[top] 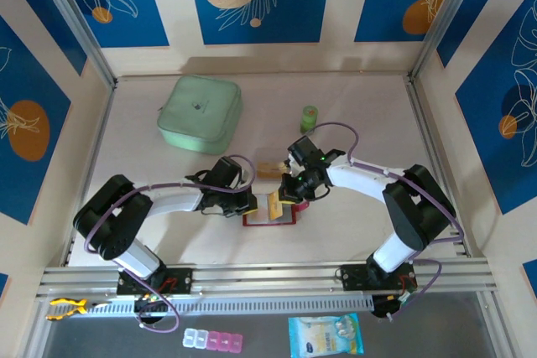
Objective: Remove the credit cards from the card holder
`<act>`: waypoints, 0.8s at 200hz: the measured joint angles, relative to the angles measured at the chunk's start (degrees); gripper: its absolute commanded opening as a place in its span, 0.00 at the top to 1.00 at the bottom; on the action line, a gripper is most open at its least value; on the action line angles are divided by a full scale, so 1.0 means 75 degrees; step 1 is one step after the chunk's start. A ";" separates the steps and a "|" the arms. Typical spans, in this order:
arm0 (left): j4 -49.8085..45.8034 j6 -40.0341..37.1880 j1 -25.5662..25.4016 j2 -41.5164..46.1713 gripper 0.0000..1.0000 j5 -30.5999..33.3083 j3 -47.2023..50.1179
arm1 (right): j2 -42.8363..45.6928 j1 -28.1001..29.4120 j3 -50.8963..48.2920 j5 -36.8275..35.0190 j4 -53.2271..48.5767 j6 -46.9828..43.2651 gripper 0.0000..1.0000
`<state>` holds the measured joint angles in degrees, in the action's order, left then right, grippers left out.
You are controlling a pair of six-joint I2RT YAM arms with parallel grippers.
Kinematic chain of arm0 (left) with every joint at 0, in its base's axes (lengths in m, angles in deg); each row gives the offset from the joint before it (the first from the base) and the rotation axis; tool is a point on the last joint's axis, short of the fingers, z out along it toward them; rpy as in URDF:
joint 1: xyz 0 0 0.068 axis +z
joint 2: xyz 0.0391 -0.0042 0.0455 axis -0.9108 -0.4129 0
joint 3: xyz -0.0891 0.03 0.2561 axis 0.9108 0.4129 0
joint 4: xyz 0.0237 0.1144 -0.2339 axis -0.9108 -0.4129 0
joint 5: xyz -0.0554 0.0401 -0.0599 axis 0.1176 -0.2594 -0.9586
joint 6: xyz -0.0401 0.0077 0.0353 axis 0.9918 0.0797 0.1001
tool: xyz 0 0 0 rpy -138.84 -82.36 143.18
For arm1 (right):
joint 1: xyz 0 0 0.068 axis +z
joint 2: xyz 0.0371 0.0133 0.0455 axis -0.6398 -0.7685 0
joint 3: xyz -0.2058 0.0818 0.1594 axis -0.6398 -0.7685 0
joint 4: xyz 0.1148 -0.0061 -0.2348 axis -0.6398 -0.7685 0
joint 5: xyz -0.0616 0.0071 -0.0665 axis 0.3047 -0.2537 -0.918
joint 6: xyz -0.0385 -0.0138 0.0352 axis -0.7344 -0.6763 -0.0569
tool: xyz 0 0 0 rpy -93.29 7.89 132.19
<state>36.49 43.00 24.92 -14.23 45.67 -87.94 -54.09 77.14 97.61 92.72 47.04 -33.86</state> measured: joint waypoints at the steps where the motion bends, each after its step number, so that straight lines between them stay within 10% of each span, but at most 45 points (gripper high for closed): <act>1: 0.0000 0.0000 0.0000 0.0000 0.94 0.0000 0.0000 | 0.0000 0.0006 0.0003 -0.0015 -0.0009 0.0006 0.98; 160: 0.0017 -0.0003 0.0000 -0.0003 0.94 -0.0003 0.0015 | -0.0300 0.0498 0.0321 -0.0353 -0.0114 0.0437 0.87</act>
<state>36.62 42.98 24.92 -14.26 45.65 -87.83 -56.34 80.88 100.01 90.07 46.18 -30.58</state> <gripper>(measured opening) 0.060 0.117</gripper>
